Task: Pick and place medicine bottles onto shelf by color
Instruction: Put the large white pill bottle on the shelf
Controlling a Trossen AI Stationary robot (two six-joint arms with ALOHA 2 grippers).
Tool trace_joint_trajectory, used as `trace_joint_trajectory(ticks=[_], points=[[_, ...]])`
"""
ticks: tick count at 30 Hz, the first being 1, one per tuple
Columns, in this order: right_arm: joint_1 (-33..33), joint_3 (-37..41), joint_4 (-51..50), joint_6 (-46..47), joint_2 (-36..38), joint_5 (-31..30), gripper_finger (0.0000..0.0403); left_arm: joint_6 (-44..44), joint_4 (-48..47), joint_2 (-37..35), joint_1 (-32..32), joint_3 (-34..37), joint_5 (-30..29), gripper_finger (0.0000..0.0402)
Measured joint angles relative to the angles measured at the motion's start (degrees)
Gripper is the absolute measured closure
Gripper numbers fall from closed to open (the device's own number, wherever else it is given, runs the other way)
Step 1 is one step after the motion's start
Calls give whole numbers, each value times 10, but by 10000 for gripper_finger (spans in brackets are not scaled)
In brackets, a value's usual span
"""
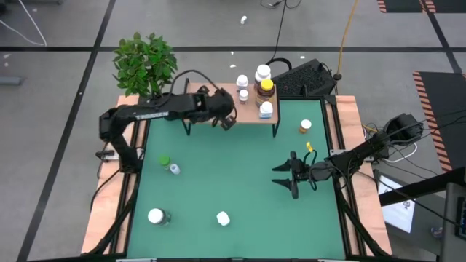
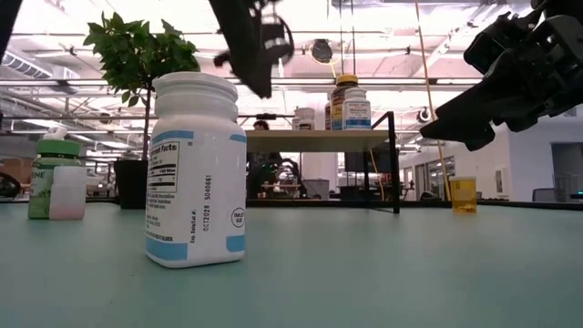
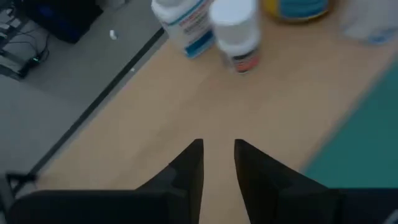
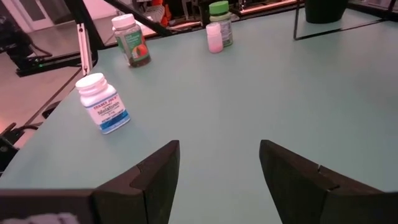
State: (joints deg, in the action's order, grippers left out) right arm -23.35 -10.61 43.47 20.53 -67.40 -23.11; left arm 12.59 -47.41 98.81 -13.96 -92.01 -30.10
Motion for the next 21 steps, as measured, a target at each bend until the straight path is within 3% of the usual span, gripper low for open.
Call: trace_joint_trajectory(ticks=[6, 15, 18, 21], points=[[0, 0, 10, -1, 0, -8, 188, 67, 18, -4, 137, 0, -84, 309], [0, 0, 11, -7, 0, -6, 188, 215, 19, 70, 343, 0, -255, 309], [0, 0, 13, -10, 0, -6, 188, 258, 25, 106, 384, 0, -283, 309], [0, 0, 13, -10, 0, -6, 188, 258, 21, 119, 401, 1, -266, 309]])
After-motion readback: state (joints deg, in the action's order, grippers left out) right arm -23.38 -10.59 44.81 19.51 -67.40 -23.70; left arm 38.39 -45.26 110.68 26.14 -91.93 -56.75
